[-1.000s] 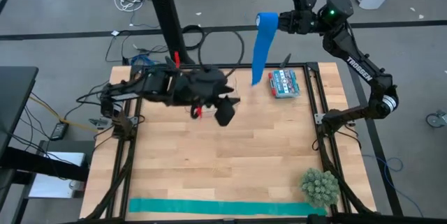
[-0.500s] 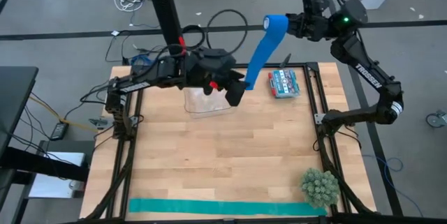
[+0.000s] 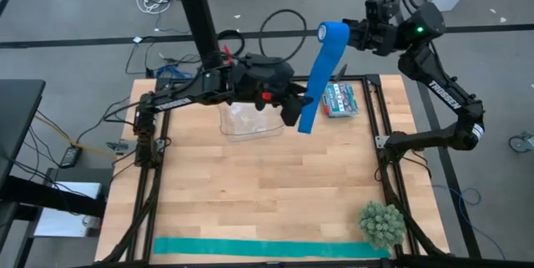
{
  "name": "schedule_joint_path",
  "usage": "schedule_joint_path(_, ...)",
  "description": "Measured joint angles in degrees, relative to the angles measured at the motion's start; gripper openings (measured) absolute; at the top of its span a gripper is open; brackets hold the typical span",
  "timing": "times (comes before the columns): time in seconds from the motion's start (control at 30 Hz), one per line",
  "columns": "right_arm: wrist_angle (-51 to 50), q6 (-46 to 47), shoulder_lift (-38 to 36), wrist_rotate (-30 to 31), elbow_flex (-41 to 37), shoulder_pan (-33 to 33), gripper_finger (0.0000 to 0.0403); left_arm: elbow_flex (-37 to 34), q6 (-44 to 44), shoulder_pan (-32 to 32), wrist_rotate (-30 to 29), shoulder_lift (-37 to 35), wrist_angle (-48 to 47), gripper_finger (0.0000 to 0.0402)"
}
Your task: Roll bandage
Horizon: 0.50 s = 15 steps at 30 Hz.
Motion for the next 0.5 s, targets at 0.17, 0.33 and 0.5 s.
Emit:
schedule_joint_path(0.17,-0.01,0.00,-0.14,0.04,0.00,1.10,0.0000,-0.01,2.23,0.68,-1.02,0.33,-1.80,0.0209)
schedule_joint_path(0.33,0.00,0.02,-0.17,0.06,0.00,1.28,0.0000,0.02,3.65,1.14,-2.58,0.26,-4.07,0.0209)
schedule_joint_path(0.5,0.02,0.07,-0.17,0.12,0.00,1.31,0.0000,0.04,4.28,1.12,-3.11,0.43,-3.42,0.0209)
